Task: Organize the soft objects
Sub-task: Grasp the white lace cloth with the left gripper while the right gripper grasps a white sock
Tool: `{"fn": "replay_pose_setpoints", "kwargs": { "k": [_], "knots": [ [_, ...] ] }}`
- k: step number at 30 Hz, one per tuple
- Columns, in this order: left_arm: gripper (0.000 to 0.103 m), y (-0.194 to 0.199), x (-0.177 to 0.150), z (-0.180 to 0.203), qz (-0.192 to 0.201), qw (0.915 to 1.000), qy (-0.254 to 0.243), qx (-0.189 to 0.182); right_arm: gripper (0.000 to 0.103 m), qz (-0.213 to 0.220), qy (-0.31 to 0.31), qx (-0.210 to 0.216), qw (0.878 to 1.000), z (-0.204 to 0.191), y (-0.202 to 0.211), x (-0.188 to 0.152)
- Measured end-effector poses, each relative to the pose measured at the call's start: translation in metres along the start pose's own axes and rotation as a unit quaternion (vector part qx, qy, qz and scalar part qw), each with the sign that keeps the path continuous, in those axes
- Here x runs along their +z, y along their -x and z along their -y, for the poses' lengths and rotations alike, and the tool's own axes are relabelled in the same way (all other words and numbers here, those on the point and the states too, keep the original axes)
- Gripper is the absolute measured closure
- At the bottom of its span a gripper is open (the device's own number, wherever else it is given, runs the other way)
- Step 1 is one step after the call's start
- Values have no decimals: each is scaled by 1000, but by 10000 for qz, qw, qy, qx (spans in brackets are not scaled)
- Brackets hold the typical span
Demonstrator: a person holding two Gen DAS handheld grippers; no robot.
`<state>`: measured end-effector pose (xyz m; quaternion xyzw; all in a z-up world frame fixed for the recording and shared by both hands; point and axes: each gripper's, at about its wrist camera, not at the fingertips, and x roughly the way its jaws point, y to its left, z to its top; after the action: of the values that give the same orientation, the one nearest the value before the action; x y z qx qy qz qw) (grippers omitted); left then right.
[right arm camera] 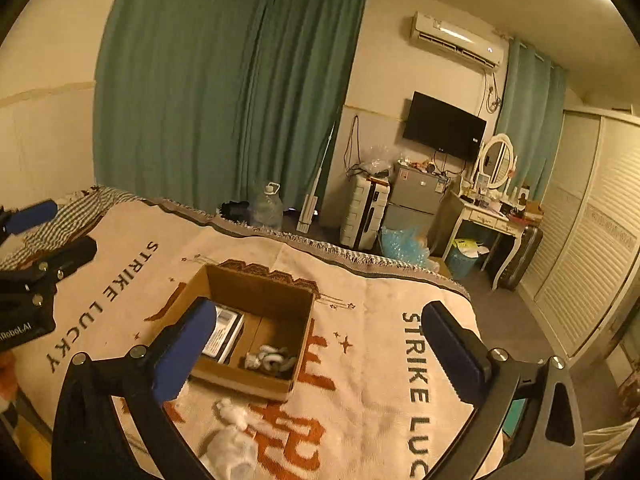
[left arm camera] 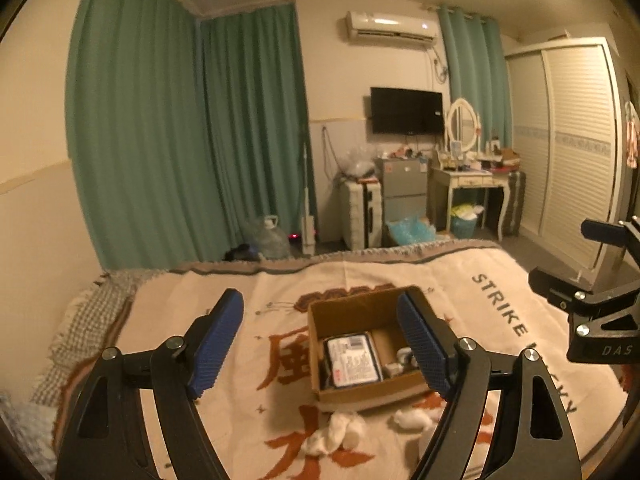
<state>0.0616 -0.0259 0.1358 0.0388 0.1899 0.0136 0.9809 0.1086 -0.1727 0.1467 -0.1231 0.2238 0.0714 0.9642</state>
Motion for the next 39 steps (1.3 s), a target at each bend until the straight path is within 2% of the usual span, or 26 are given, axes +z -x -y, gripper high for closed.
{"fn": "replay_pose_setpoints", "kwargs": {
  "k": [5, 11, 15, 18, 22, 25, 29, 30, 33, 36, 38, 39],
  "knots": [
    [23, 21, -19, -4, -119, 9998, 166, -20, 0, -224, -225, 266, 9991, -11, 24, -21],
    [23, 12, -55, -7, -411, 9991, 121, -27, 0, -574, -435, 425, 9965, -21, 17, -58],
    [23, -1, -83, -7, -515, 9986, 142, 47, 0, -941, -489, 518, 9930, -31, -10, -87],
    [23, -15, -99, -8, -521, 9984, 197, 85, 0, -1192, -323, 402, 9915, -41, -35, -107],
    [23, -37, -122, -8, -648, 9978, 26, 149, 0, -1453, -159, 273, 9889, -52, -64, -130],
    [23, -62, -141, -9, -1012, 9948, 122, -41, 0, -1766, -261, 542, 9824, -58, -86, -151],
    [23, -101, -161, -11, -1583, 9867, 324, -194, 0, -2480, -308, 741, 9654, -71, -118, -179],
    [23, -111, -165, -11, -1678, 9847, 383, -252, 0, -2648, -309, 823, 9603, -73, -127, -186],
    [23, -126, -177, -11, -1777, 9825, 435, -343, 0, -2770, -257, 802, 9572, -74, -141, -194],
    [23, -143, -190, -7, -1930, 9791, 419, -493, 6, -2870, -224, 812, 9542, -73, -153, -199],
    [23, -153, -197, -3, -2010, 9766, 401, -655, 15, -2984, -333, 978, 9488, -72, -160, -200],
    [23, -157, -200, 1, -2059, 9750, 367, -745, 24, -3029, -383, 1073, 9462, -73, -163, -200]
  ]
}}
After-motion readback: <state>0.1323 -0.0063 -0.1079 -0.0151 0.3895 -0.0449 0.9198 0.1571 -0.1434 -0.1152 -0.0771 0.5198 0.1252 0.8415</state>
